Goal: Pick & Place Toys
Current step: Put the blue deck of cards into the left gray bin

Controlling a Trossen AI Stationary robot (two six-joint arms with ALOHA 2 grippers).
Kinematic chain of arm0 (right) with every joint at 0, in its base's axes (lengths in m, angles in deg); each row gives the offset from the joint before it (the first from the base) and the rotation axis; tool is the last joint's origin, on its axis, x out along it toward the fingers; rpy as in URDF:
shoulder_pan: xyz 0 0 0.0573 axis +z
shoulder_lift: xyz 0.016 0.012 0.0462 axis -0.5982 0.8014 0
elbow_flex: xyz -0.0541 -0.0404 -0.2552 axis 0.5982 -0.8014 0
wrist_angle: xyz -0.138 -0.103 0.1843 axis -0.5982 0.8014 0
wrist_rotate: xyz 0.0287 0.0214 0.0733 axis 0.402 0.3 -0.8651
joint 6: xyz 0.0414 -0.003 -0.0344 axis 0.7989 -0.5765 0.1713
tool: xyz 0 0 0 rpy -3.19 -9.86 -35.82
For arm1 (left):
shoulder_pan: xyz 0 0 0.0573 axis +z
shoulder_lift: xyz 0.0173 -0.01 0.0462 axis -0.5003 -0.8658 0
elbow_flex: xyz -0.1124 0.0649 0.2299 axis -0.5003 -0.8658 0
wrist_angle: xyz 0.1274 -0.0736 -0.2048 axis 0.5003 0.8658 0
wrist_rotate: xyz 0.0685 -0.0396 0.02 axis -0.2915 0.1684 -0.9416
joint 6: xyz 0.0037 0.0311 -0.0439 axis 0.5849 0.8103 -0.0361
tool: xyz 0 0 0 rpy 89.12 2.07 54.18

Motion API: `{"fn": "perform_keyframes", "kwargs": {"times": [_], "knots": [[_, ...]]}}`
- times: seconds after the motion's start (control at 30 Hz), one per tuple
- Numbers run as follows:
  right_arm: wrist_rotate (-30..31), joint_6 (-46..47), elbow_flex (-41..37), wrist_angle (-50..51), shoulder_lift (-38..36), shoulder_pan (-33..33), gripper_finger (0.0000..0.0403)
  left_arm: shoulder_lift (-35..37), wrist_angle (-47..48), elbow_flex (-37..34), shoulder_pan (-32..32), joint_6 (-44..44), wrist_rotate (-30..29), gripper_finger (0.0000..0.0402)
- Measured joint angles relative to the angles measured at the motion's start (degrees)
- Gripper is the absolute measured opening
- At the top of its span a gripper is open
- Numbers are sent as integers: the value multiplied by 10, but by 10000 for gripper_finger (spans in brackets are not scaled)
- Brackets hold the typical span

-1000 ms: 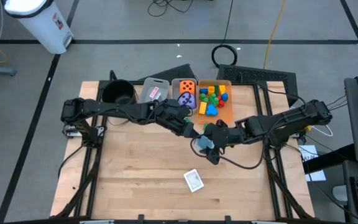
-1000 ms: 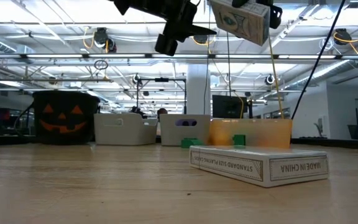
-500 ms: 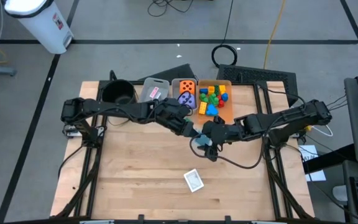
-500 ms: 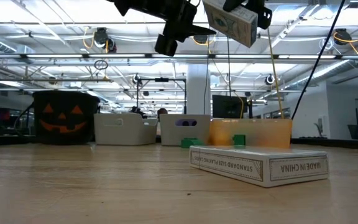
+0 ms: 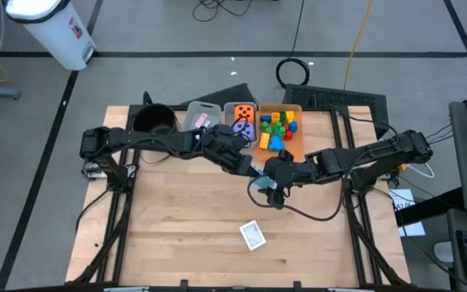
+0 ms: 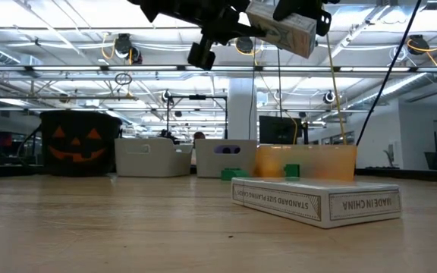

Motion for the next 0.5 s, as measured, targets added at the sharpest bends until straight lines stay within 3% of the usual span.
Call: {"fn": "perform_keyframes", "kwargs": {"times": [0.37,0.5], "knots": [[-13,0,0,-5,0,0,329,0,-5,0,2,32,16,94],[-50,0,0,-7,0,-6,347,0,-6,0,2,43,17,94]]}}
